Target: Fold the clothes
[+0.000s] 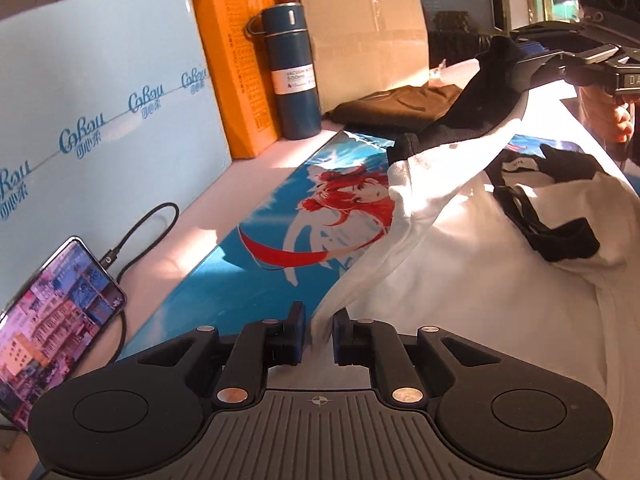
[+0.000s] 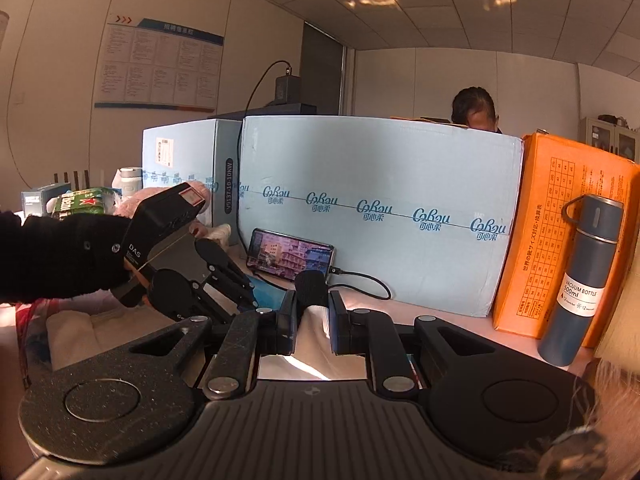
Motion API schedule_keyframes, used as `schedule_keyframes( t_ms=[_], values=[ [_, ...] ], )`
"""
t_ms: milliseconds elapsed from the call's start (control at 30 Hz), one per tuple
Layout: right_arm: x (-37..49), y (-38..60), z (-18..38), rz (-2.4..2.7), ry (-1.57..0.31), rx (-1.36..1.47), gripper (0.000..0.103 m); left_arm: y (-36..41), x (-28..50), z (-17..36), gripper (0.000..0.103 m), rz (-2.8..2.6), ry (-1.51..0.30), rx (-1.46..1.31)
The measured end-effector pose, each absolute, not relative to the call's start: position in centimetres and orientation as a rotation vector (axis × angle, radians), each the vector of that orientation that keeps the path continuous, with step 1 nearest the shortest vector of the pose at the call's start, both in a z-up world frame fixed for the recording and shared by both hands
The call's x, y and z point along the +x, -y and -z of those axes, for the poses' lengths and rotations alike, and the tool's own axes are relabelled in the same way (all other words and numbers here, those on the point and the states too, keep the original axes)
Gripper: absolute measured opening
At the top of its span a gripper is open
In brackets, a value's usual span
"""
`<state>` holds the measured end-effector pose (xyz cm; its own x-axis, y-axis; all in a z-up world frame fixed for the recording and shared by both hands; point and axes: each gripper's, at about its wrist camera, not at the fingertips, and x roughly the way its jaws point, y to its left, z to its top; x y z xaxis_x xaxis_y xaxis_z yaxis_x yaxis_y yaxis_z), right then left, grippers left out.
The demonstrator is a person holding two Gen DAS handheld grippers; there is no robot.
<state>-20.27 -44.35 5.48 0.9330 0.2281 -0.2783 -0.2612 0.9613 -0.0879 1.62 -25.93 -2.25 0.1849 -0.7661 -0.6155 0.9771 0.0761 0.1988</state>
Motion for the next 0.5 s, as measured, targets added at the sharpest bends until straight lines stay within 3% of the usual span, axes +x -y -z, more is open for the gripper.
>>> schedule_keyframes(
  t_ms=[133,267,400,500],
  values=[
    [-22.1,43.0,-3.8,-0.258,-0.357,-0.184,0.014,24.0,-1.0,1.7,0.019,1.301,-0.358,0.714],
    [-23.4,43.4,-2.0,-0.292,-0.483,-0.125,0.016,21.2,-0.1,1.5,0.041,1.295,-0.437,0.584],
    [-23.2,44.4,-1.6,-0.292,-0.483,0.005,0.05,18.2,1.0,1.1,0.07,1.258,-0.499,0.409],
    [-22.6,45.1,-1.6,-0.275,-0.438,0.114,0.068,15.9,2.4,0.5,0.077,1.158,-0.525,0.215]
  ],
)
